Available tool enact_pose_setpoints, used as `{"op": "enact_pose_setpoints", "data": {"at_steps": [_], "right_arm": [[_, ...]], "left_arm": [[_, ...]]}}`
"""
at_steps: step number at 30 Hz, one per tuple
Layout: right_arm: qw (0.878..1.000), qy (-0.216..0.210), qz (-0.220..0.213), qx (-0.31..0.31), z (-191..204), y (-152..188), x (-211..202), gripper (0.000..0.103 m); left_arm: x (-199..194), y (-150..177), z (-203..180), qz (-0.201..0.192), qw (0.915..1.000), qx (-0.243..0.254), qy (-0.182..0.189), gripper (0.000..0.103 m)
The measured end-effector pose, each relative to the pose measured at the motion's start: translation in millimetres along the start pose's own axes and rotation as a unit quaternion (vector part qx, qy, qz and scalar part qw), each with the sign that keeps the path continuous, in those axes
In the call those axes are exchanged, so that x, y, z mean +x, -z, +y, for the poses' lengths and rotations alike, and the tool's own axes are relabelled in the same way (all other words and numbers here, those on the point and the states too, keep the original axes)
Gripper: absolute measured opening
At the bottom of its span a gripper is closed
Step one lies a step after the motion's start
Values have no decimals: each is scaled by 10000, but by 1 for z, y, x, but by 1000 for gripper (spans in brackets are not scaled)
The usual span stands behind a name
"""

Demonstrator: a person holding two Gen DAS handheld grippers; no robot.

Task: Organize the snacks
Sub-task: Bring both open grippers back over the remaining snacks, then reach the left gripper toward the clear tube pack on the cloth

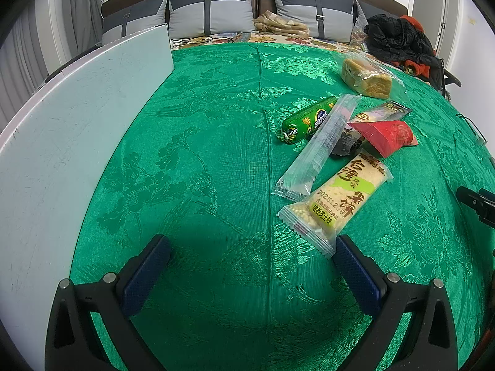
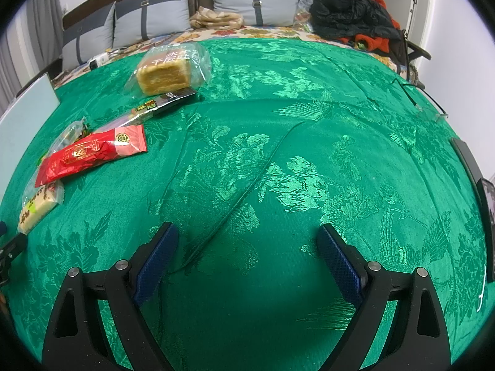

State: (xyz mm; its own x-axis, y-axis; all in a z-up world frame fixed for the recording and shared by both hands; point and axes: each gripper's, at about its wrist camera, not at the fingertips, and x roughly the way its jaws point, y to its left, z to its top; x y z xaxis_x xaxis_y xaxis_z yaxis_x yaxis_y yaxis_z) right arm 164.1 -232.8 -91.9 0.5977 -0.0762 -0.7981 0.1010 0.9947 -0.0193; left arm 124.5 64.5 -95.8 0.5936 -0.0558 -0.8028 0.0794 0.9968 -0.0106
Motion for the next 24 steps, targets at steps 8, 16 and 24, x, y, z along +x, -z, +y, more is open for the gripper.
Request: {"op": "enact_pose_setpoints", "data": {"at_steps": [8, 16, 24], "right_arm": [[10000, 0, 0, -1, 0, 0, 0, 94], [10000, 0, 1, 0, 0, 0, 0, 94], [10000, 2, 1, -2, 0, 0, 0, 94]], "left_arm": [[0, 0, 0, -3, 10000, -2, 2, 103], [0, -7, 1, 222, 9995, 159, 145, 103], [9, -73, -1, 287, 9982, -23, 519, 71]]}}
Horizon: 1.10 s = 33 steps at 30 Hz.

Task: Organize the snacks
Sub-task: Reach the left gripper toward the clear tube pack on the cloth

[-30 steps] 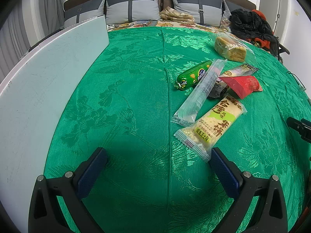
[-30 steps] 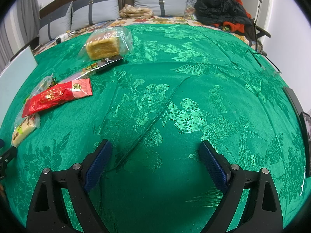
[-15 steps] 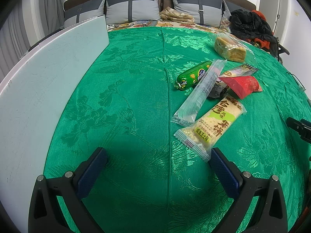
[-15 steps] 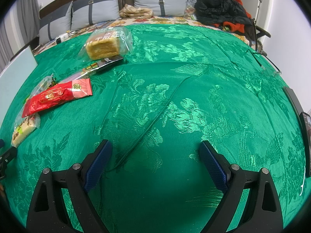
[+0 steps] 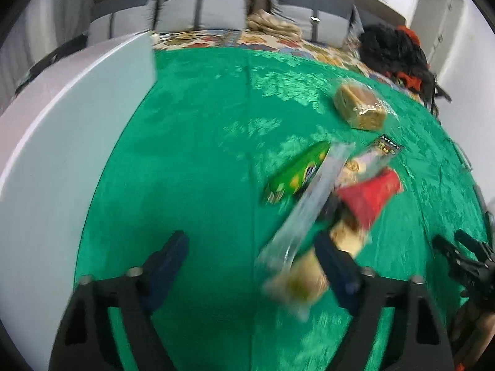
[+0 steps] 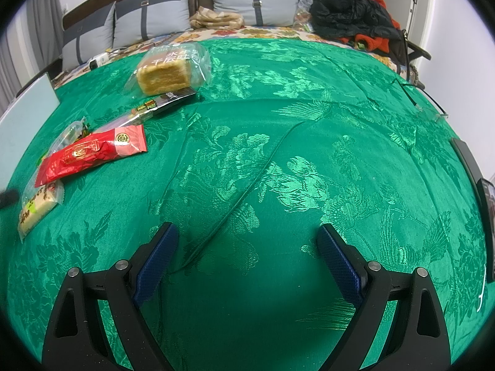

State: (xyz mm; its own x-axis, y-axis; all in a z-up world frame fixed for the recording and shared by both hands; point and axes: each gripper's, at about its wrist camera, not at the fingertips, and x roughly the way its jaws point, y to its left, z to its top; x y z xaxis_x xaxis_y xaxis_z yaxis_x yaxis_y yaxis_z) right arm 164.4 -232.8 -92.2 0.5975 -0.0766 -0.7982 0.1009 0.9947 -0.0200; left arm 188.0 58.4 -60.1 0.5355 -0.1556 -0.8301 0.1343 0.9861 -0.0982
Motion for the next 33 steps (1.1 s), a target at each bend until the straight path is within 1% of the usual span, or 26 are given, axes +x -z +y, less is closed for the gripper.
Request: {"op": "enact_pose_setpoints", "data": {"at_steps": [1, 2, 4, 5, 6, 7, 9, 10, 13, 16, 18, 19, 20, 22, 23, 24, 26, 28, 30, 31, 33], "right_arm": [[10000, 0, 0, 0, 0, 0, 0, 94], [10000, -1, 1, 1, 0, 0, 0, 94], [10000, 1, 0, 0, 0, 0, 0, 94], [10000, 1, 1, -1, 0, 0, 0, 94], [10000, 0, 1, 0, 0, 0, 0, 94], [10000, 0, 1, 0, 0, 0, 0, 94], [10000, 0, 1, 0, 0, 0, 0, 94], [10000, 0, 1, 0, 0, 0, 0, 94], [10000, -1, 2, 0, 0, 0, 0, 94], [10000, 0, 2, 0, 0, 0, 0, 94], [10000, 0, 2, 0, 0, 0, 0, 94], [10000, 1, 2, -1, 0, 0, 0, 94], [10000, 0, 2, -1, 0, 0, 0, 94], [10000, 0, 3, -1, 0, 0, 0, 94], [10000, 0, 3, -1, 0, 0, 0, 94], [10000, 0, 3, 0, 0, 0, 0, 94], [10000, 0, 3, 0, 0, 0, 0, 94], [10000, 0, 3, 0, 0, 0, 0, 94], [10000, 0, 3, -1, 0, 0, 0, 94], [10000, 0, 3, -1, 0, 0, 0, 94], [10000, 0, 4, 0, 0, 0, 0, 94]], "left_arm": [[7, -6, -7, 118, 9998, 181, -16, 67], [16, -11, -17, 256, 9987, 431, -25, 60], [26, -15, -31, 369, 9961, 802, -37, 46], [30, -15, -38, 423, 9941, 988, -111, 35], [31, -13, -44, 362, 9926, 1148, -157, 28], [31, -14, -46, 345, 9923, 1180, -114, 25], [29, -10, -44, 342, 9936, 1074, -50, 19], [26, -7, -42, 327, 9942, 1026, -44, 19], [10, 15, -27, 330, 9965, 755, -165, 18], [-11, 45, -5, 402, 9984, 355, -199, 19], [-27, 68, 6, 429, 9987, 193, -195, 19], [-29, 73, 9, 445, 9987, 150, -205, 19], [-32, 77, 12, 405, 9989, 95, -206, 23], [-32, 79, 17, 329, 9992, 58, -216, 52], [-30, 77, 18, 297, 9991, 37, -284, 74], [-29, 73, 22, 168, 9989, -28, -443, 81], [-24, 66, 27, 24, 9984, -119, -561, 81], [-12, 59, 36, 116, 9976, -307, -603, 81], [-8, 56, 39, -38, 9970, -283, -719, 86], [-7, 57, 40, -94, 9969, -262, -733, 88], [-8, 62, 41, -286, 9964, -257, -756, 95]]}}
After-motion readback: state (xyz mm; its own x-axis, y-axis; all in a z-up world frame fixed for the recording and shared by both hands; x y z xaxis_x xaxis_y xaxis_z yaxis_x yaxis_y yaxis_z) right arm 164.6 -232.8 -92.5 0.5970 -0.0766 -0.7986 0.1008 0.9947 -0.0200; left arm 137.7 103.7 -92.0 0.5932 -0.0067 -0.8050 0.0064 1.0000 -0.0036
